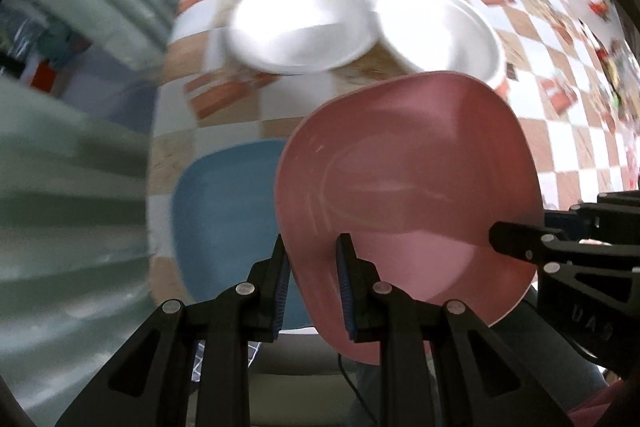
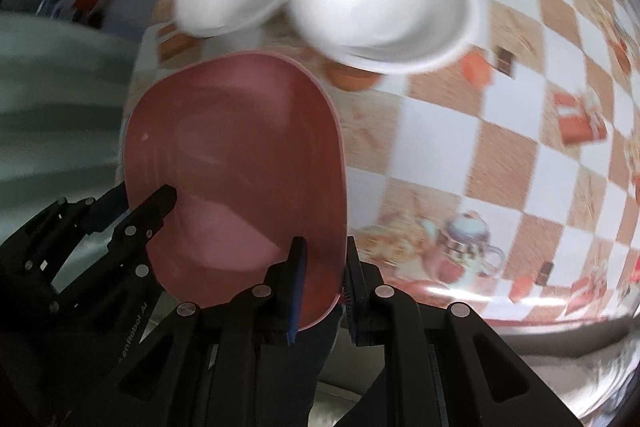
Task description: Organize plates and bowls
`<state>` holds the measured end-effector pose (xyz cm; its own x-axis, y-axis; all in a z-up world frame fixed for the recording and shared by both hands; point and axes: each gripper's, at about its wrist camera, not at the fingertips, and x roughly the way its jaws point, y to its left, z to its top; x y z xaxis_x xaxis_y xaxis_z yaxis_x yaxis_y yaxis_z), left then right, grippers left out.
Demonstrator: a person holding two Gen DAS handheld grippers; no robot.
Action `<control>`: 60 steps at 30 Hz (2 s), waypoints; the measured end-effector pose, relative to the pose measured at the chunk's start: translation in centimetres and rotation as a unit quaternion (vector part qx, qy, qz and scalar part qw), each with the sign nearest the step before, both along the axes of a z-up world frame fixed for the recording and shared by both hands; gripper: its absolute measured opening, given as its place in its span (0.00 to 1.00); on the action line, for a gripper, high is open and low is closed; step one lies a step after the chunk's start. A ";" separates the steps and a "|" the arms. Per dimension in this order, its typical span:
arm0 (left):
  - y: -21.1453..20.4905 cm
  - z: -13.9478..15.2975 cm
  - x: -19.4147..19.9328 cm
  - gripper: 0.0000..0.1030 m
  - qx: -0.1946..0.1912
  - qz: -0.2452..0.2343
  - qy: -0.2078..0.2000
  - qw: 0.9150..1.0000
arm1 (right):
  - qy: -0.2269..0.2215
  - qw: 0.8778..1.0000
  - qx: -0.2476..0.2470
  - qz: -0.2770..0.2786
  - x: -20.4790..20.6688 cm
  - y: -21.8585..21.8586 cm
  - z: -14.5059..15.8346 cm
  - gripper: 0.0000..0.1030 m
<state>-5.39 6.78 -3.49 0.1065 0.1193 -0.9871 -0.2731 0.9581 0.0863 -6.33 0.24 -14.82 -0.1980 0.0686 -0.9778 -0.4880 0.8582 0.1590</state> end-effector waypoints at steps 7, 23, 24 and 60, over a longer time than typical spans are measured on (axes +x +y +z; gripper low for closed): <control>4.0 0.2 -3.1 0.23 0.013 0.046 0.010 0.999 | 0.022 0.999 0.012 0.043 -2.3 3.7 -1.1 0.19; 8.8 -1.8 -3.9 0.23 0.031 0.060 0.026 0.997 | 0.076 0.996 0.008 0.042 -5.1 8.3 -5.3 0.19; 8.9 -1.9 -3.9 0.27 0.031 0.059 0.023 0.998 | 0.078 0.996 0.009 0.040 -5.1 8.3 -5.5 0.19; 1.3 1.2 6.7 0.84 -0.100 0.048 -0.026 0.994 | -0.016 0.979 -0.024 -0.200 5.1 -9.5 -1.2 1.00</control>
<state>1.30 8.05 -2.26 0.1557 -0.0661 -0.9856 -0.3630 0.9241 -0.1194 -1.23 -9.29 -16.00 -0.1338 0.0886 -0.9870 -0.1159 0.9878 0.1044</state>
